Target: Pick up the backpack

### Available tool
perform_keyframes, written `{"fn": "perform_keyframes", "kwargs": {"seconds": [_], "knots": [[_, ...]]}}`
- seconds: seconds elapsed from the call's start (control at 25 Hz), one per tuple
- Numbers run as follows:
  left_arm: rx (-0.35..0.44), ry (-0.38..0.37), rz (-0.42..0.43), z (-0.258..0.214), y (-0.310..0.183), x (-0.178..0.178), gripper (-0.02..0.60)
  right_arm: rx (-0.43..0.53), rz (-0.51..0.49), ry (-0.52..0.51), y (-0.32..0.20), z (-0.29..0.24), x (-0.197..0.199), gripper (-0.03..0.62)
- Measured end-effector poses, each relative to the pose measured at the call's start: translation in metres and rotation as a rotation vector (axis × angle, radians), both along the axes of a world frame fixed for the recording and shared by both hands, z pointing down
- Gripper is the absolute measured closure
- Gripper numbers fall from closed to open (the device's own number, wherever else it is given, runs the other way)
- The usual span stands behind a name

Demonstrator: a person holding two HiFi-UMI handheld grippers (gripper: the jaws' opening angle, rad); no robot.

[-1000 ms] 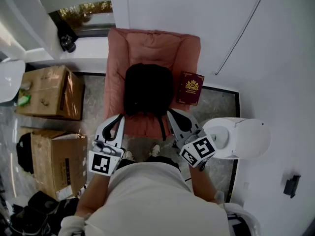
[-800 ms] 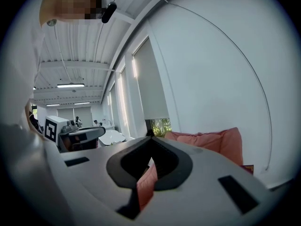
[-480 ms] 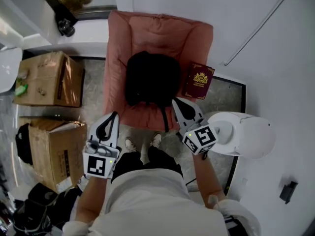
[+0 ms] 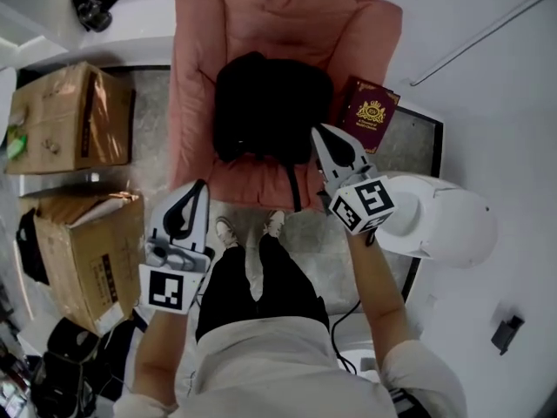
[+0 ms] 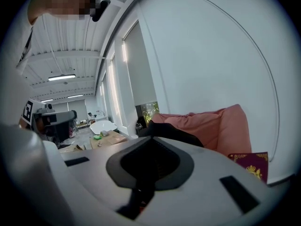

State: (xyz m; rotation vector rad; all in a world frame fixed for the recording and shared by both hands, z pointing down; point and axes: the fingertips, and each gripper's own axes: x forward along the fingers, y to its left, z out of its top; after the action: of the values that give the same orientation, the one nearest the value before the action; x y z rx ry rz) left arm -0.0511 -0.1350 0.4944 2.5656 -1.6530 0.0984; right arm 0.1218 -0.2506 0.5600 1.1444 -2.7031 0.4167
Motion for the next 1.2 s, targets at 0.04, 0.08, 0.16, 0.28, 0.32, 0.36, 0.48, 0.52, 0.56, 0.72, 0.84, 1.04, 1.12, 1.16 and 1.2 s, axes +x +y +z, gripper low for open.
{"fn": "perform_keyframes", "kwargs": {"seconds": [0.04,0.08,0.16,0.28,0.32,0.36,0.48,0.52,0.56,0.72,0.84,1.04,1.12,1.16,1.2], "knots": [[0.0,0.001,-0.002,0.003,-0.003,-0.001,0.571,-0.005,-0.001,0.007,-0.004,0.007,0.001,0.579],[-0.001,0.0,-0.002,0.007,-0.005,-0.001,0.571,-0.011,-0.003,0.012,-0.008,0.015,0.002,0.573],[-0.004,-0.005,-0.001,0.014,-0.009,0.0,0.571,-0.025,-0.004,0.02,-0.016,0.03,0.007,0.52],[-0.015,-0.008,-0.004,0.025,-0.012,0.0,0.571,-0.044,0.018,0.024,-0.032,0.05,0.017,0.491],[-0.024,-0.009,-0.005,0.029,-0.013,-0.002,0.571,-0.049,0.027,0.026,-0.038,0.056,0.019,0.478],[-0.032,-0.011,-0.005,0.034,-0.013,-0.003,0.571,-0.053,0.036,0.03,-0.044,0.061,0.02,0.466],[-0.051,-0.019,-0.004,0.046,-0.013,-0.004,0.571,-0.056,0.055,0.04,-0.057,0.076,0.025,0.411],[-0.057,-0.021,-0.004,0.05,-0.014,-0.004,0.571,-0.058,0.057,0.041,-0.06,0.08,0.026,0.401],[-0.063,-0.023,-0.004,0.054,-0.016,-0.003,0.571,-0.061,0.057,0.041,-0.062,0.085,0.027,0.389],[-0.069,-0.024,-0.004,0.062,-0.025,-0.001,0.571,-0.087,0.052,0.019,-0.07,0.099,0.026,0.361],[-0.072,-0.015,-0.008,0.064,-0.031,0.0,0.571,-0.104,0.036,0.006,-0.076,0.107,0.021,0.345],[-0.082,-0.017,-0.008,0.068,-0.035,0.002,0.571,-0.126,-0.004,-0.032,-0.087,0.111,0.017,0.342],[-0.083,-0.015,-0.015,0.068,-0.036,0.002,0.571,-0.132,-0.035,-0.05,-0.09,0.109,0.014,0.339],[-0.085,-0.012,-0.018,0.069,-0.037,0.002,0.571,-0.134,-0.046,-0.052,-0.091,0.108,0.014,0.332],[-0.088,-0.01,-0.02,0.069,-0.036,0.004,0.571,-0.137,-0.055,-0.055,-0.091,0.107,0.015,0.33]]}}
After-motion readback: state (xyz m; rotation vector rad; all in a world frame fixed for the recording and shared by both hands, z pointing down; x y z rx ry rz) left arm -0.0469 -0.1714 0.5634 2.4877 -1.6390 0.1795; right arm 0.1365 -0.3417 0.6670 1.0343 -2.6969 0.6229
